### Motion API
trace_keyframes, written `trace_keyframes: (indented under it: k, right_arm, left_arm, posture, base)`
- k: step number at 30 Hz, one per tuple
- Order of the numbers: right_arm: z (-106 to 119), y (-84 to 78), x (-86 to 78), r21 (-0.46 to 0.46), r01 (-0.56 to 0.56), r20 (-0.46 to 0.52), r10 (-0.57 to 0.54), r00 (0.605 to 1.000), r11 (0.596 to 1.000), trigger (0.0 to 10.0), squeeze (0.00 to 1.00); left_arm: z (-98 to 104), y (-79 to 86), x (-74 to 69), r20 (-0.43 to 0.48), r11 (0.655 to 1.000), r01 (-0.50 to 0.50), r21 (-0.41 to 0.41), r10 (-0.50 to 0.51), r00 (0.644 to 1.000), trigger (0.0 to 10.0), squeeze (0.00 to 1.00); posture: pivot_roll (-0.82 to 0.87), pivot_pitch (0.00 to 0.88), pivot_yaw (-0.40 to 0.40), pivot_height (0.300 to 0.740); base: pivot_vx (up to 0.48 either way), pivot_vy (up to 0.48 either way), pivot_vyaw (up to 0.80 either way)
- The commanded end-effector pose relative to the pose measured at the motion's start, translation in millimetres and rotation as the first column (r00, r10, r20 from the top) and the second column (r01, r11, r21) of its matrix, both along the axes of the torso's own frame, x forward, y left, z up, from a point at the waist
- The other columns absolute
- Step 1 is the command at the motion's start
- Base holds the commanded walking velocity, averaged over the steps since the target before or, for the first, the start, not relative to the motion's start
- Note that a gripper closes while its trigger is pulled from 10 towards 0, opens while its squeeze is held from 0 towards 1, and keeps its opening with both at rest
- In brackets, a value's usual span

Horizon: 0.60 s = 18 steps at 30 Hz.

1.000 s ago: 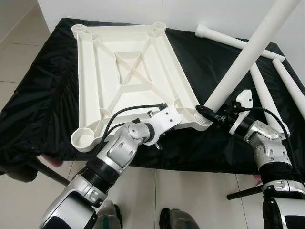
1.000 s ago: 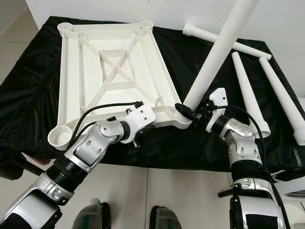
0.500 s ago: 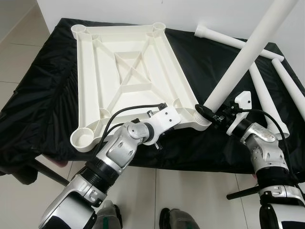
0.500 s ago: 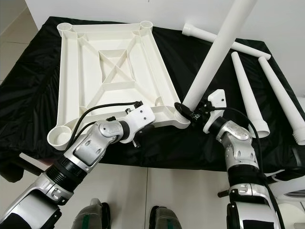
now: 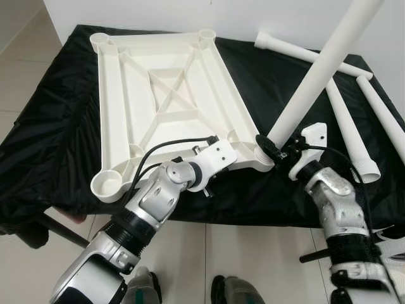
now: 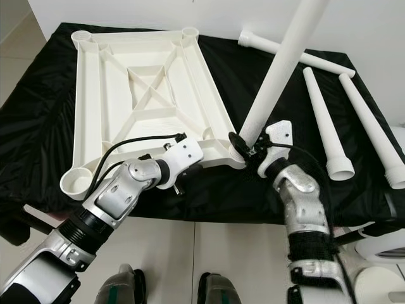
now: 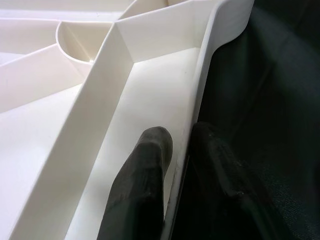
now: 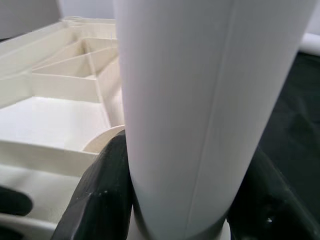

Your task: Building children table

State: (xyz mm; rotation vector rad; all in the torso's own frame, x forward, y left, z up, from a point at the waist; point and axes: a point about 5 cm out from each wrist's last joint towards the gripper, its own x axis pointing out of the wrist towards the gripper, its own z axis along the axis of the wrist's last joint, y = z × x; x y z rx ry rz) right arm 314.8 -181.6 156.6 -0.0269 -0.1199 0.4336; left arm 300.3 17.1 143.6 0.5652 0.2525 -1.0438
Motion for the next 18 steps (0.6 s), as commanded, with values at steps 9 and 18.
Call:
trace_keyframes:
  k: [9,18]
  right_arm:
    - [16,34.2,-6.2,0.092,0.149,0.057,-0.154,0.986,0.985,10.0,0.00]
    - [16,51.5,-12.0,0.094,0.467,0.039,-0.472,0.881,0.879,10.0,0.00]
  left_arm:
    - [-8,-14.7,-14.0,-0.044,0.994,0.106,0.009,-0.106,0.993,10.0,0.00]
    - [-8,-14.6,-14.1,-0.045,0.995,0.100,0.007,-0.099,0.994,10.0,0.00]
  posture:
    - [-0.03,0.110,-0.039,0.740]
    - [-0.02,0.110,-0.044,0.740]
  base:
    - [0.000,0.000,0.00]
    - [0.000,0.000,0.00]
